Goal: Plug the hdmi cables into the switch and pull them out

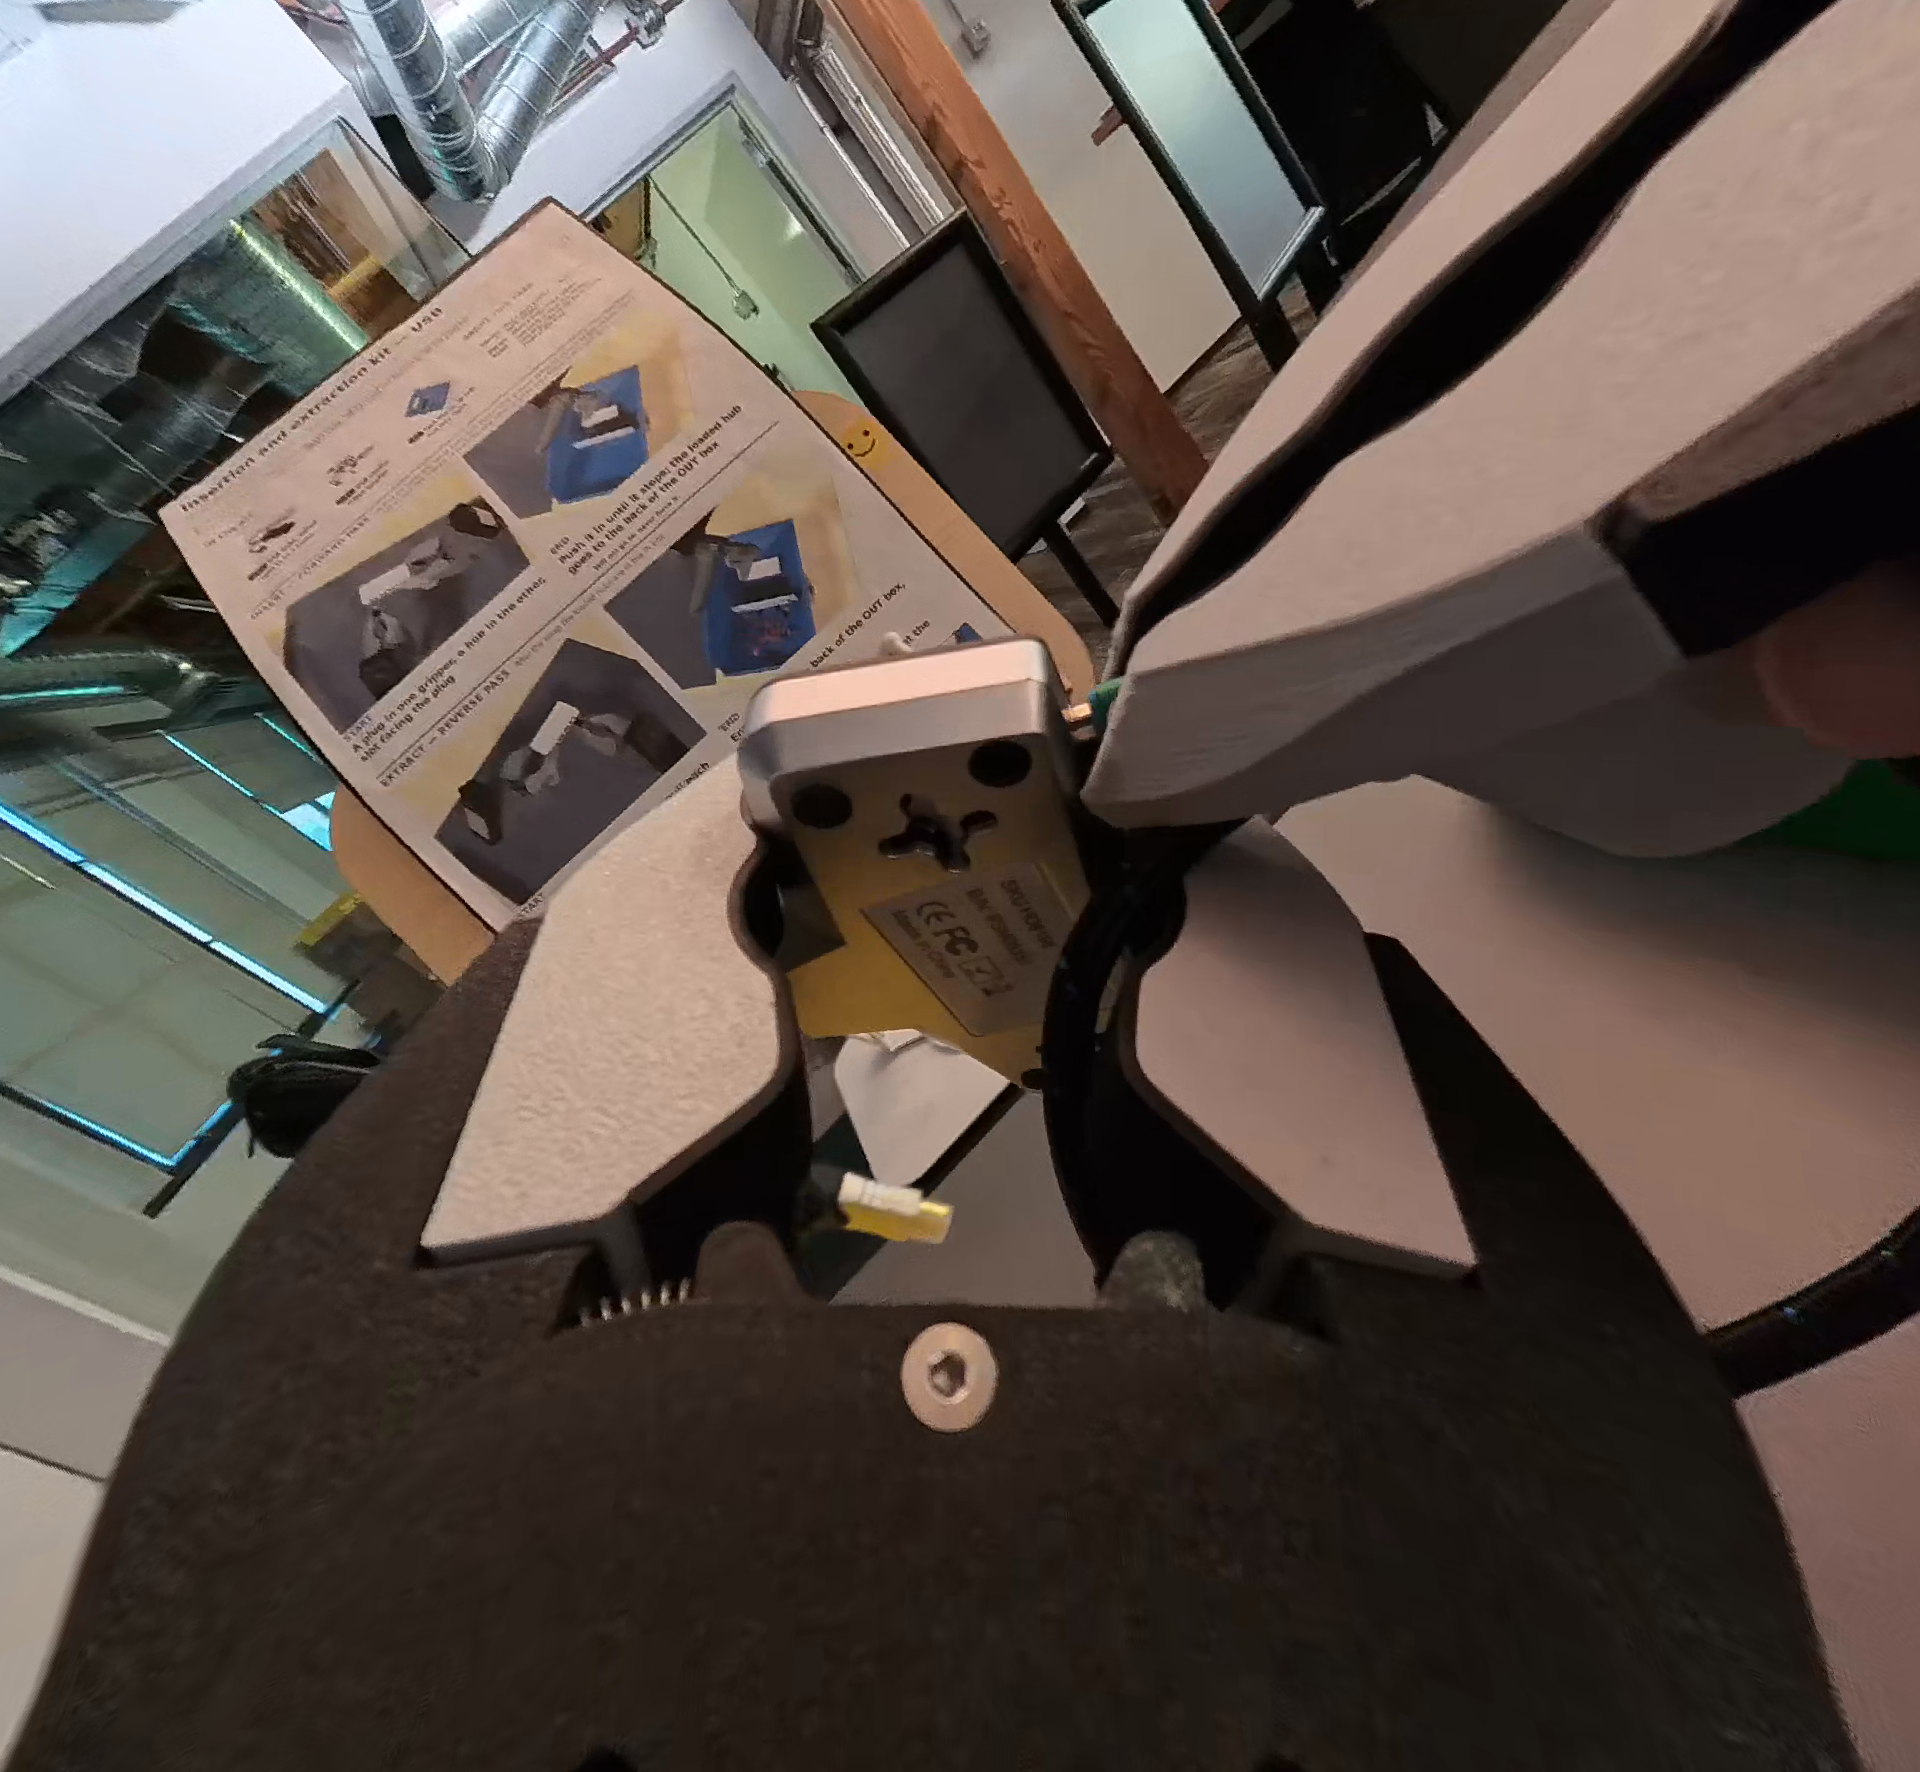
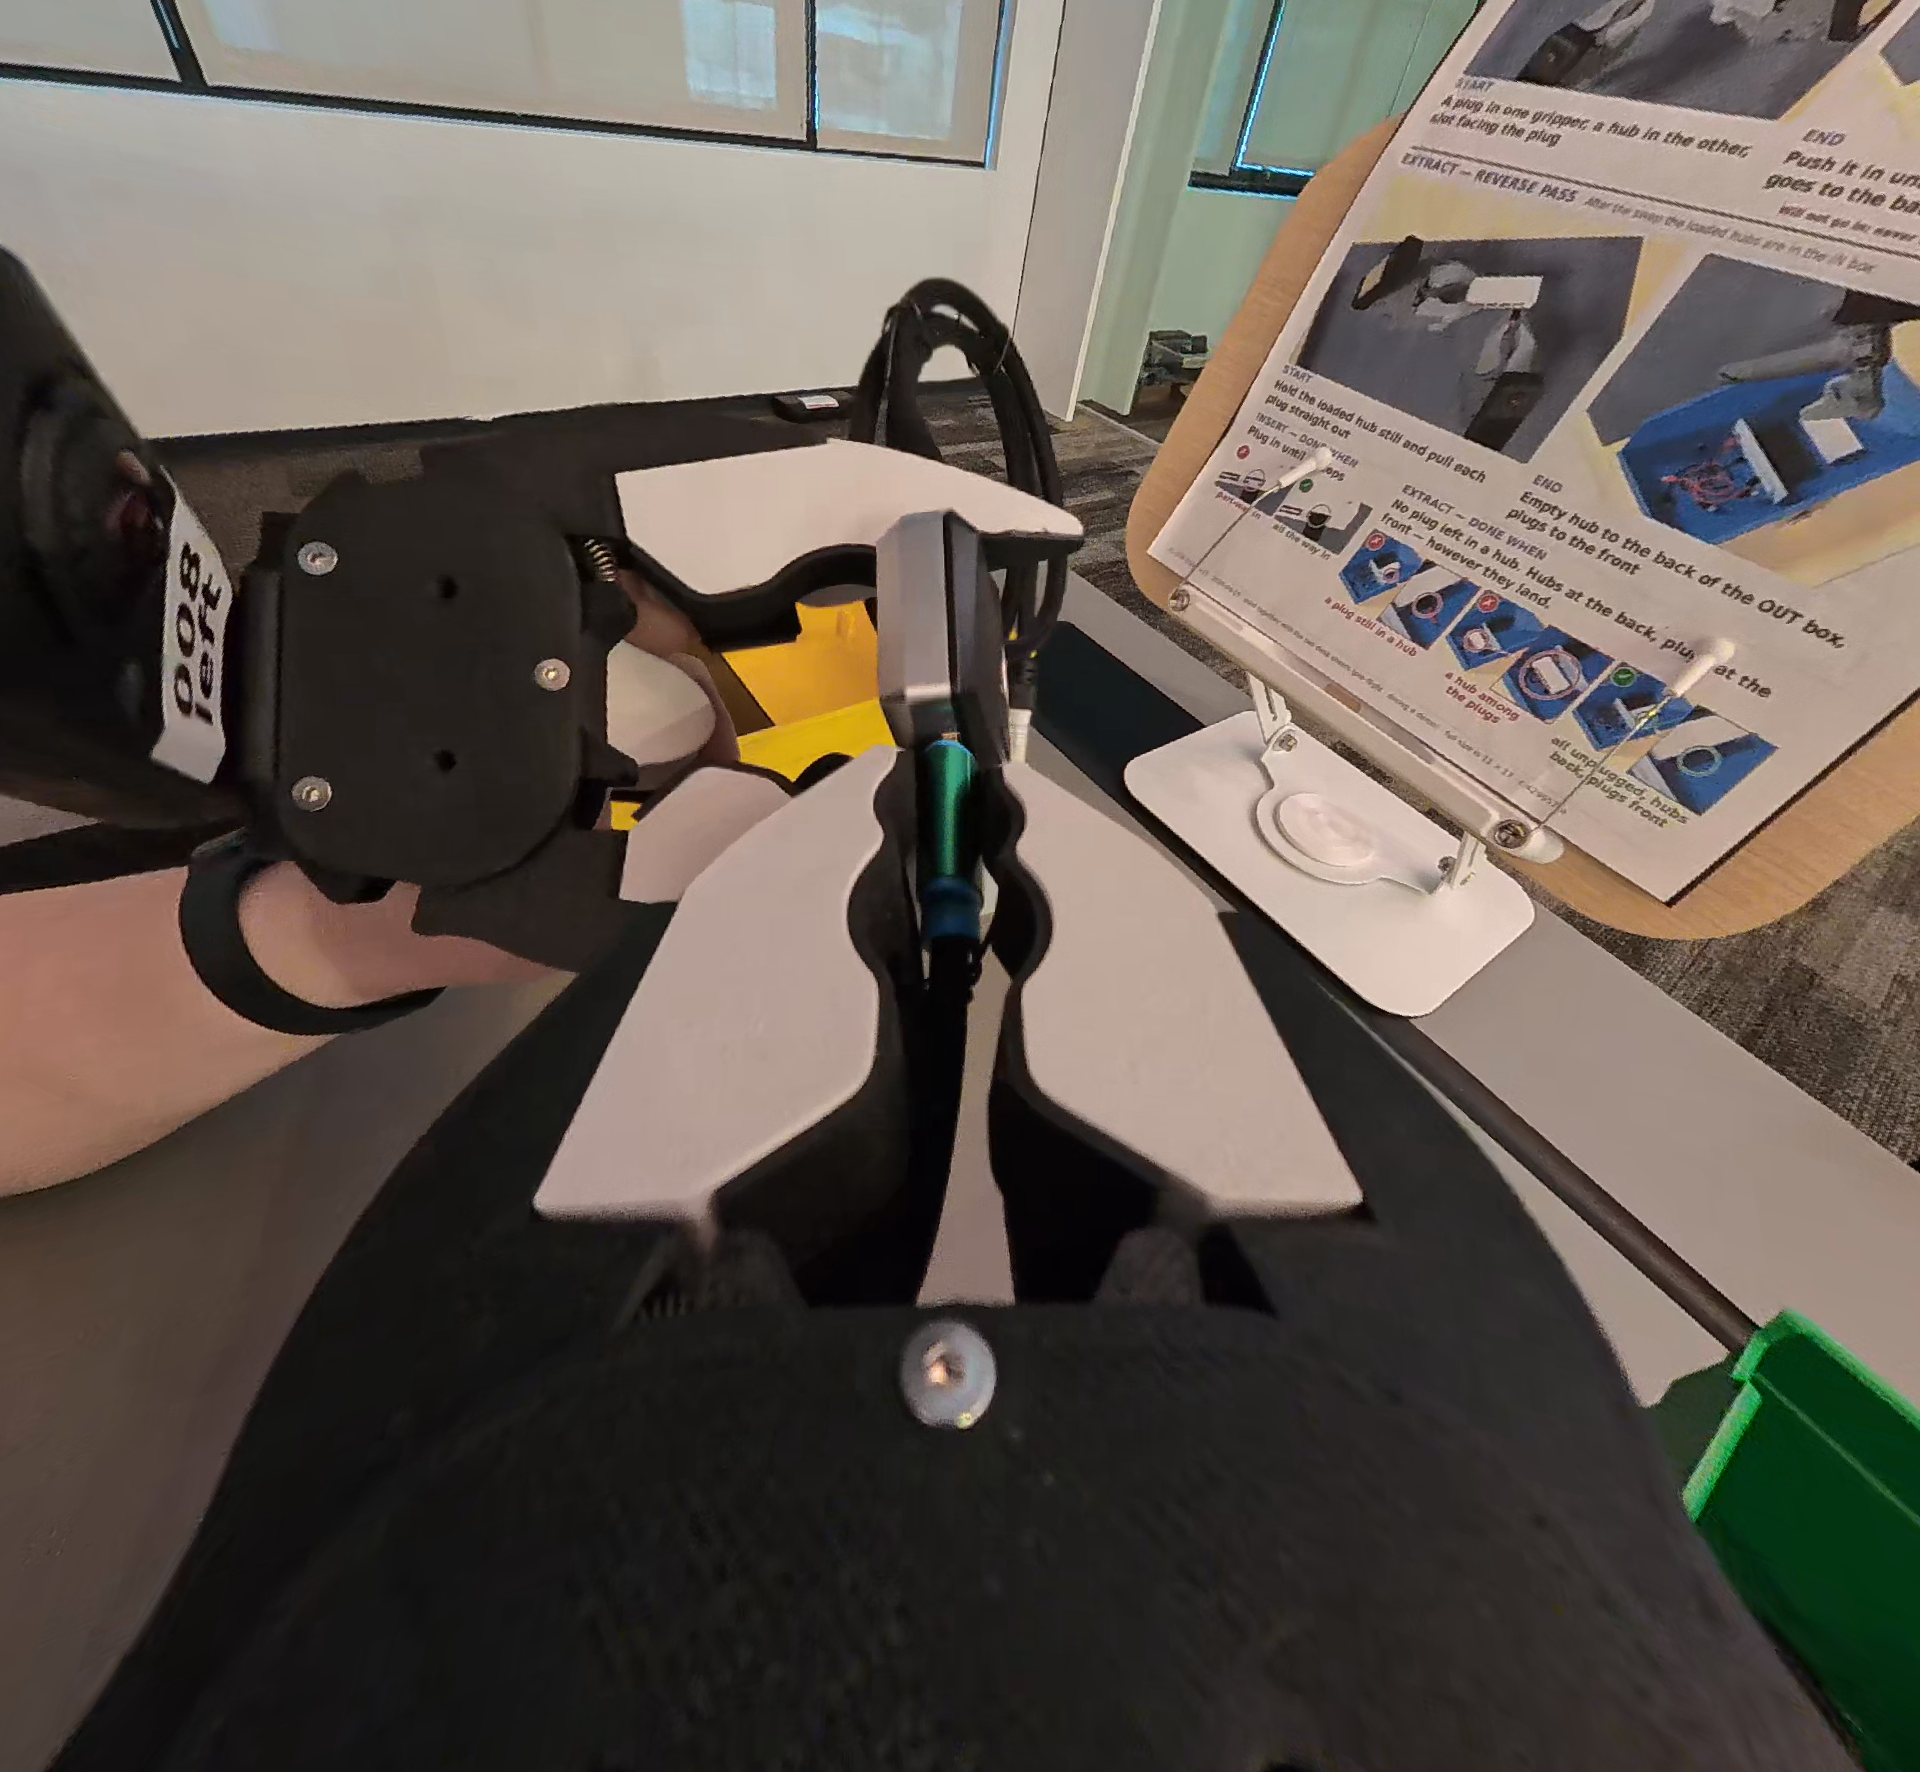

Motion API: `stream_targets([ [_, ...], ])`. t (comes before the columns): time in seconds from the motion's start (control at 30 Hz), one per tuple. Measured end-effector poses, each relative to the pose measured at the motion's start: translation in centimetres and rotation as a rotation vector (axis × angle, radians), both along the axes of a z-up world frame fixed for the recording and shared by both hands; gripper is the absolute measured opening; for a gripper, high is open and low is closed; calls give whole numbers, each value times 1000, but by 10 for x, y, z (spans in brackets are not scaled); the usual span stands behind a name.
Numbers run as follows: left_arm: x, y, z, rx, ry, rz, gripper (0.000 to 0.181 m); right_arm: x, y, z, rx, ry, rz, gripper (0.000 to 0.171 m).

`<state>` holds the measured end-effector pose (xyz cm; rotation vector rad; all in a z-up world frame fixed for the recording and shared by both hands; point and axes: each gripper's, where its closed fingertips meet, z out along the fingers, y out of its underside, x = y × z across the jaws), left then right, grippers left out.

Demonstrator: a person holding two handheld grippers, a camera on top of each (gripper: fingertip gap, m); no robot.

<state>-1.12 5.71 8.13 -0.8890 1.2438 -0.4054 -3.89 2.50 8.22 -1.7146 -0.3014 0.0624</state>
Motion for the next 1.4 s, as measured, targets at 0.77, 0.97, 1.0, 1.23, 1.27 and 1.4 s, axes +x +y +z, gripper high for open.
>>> stream_targets([
  [0.77, 6, 8, -26, -170, 124, 1, 76, 9, 5, -7, -18, 149, 40, 9],
  [0.97, 6, 9, -29, -206, 148, -17, 77, 5, 6, -8, -14, 66, 30, 10],
  [1.0, 6, 9, -28, -219, 152, -25, 77, 5, 6, -5, -1, 69, 38, 11],
  [1.23, -3, 26, -17, -410, 83, -84, 77, 18, -30, 63, 366, 51, 68, 27],
  [1.27, -5, 27, -14, -424, 71, -95, 76, 27, -34, 67, 409, 3, 23, 24],
  [1.4, -12, 28, -3, -553, 8, -172, 69, 53, -27, 54, 421, -110, -62, 20],
])
